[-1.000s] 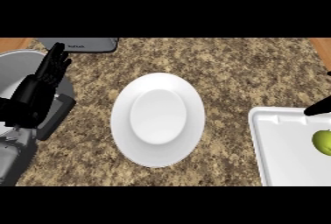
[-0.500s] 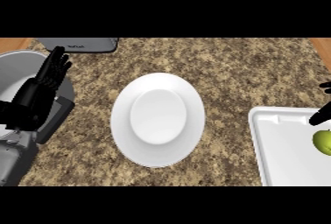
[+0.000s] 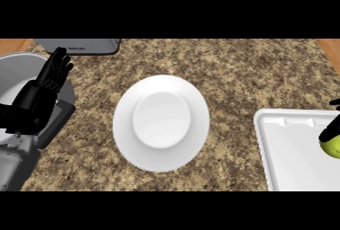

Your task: Pick the pear from the tray and place it in the plate

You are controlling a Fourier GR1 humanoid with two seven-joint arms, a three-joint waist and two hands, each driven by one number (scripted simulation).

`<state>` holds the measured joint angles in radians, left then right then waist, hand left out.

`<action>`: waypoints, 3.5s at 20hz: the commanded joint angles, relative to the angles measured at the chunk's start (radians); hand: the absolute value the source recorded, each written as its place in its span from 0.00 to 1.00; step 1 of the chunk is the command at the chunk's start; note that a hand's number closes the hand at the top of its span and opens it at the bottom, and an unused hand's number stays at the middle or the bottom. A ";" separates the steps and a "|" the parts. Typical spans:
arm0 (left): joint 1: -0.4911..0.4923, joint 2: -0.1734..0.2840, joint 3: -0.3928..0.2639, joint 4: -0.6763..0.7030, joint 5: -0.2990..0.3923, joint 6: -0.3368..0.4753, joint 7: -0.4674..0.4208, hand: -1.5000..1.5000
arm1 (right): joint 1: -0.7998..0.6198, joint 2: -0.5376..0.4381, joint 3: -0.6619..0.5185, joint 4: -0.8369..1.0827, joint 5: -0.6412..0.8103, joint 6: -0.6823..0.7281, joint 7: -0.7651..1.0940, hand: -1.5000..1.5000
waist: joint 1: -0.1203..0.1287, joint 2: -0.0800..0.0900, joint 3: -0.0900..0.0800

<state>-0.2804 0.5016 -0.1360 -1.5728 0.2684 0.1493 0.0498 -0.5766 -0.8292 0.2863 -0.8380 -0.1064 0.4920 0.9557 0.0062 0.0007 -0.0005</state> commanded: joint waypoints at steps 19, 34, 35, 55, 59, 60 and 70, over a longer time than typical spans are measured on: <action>0.010 -0.075 0.061 -0.057 -0.086 -0.038 0.065 0.50 | 0.154 0.077 -0.029 0.039 0.098 0.075 0.013 0.00 | -0.005 -0.001 0.001; 0.052 -0.064 0.124 -0.020 -0.086 -0.085 0.018 0.50 | 0.281 0.054 0.103 -0.256 0.532 -0.469 -0.417 1.00 | -0.041 -0.021 -0.001; 0.062 -0.080 0.111 -0.021 -0.091 -0.075 0.022 0.50 | 0.293 0.056 0.129 -0.311 0.574 -0.523 -0.441 1.00 | -0.052 -0.027 -0.001; 0.058 -0.082 0.136 0.004 -0.096 -0.118 -0.008 0.50 | 0.577 0.054 0.121 -1.432 0.615 -0.774 -0.335 1.00 | -0.027 -0.006 -0.001; -0.043 -0.110 0.128 0.047 -0.109 -0.115 0.033 0.50 | 0.485 0.151 0.231 -1.497 0.730 -0.683 -0.194 1.00 | -0.013 -0.001 -0.001; 0.010 -0.136 0.104 0.027 -0.130 -0.115 -0.017 0.50 | 0.381 0.172 0.180 -1.432 0.654 -0.623 -0.184 1.00 | 0.000 0.001 -0.001; 0.010 -0.110 0.143 -0.037 -0.107 -0.160 0.058 0.50 | 0.015 0.621 0.344 -1.038 0.811 -0.585 -0.052 1.00 | 0.023 0.002 -0.001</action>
<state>-0.2785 0.3744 -0.0132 -1.5966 0.1387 0.0235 0.1030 -0.4335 -0.3672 0.5945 -2.0511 0.6739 -0.0822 0.8842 0.0166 0.0011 -0.0014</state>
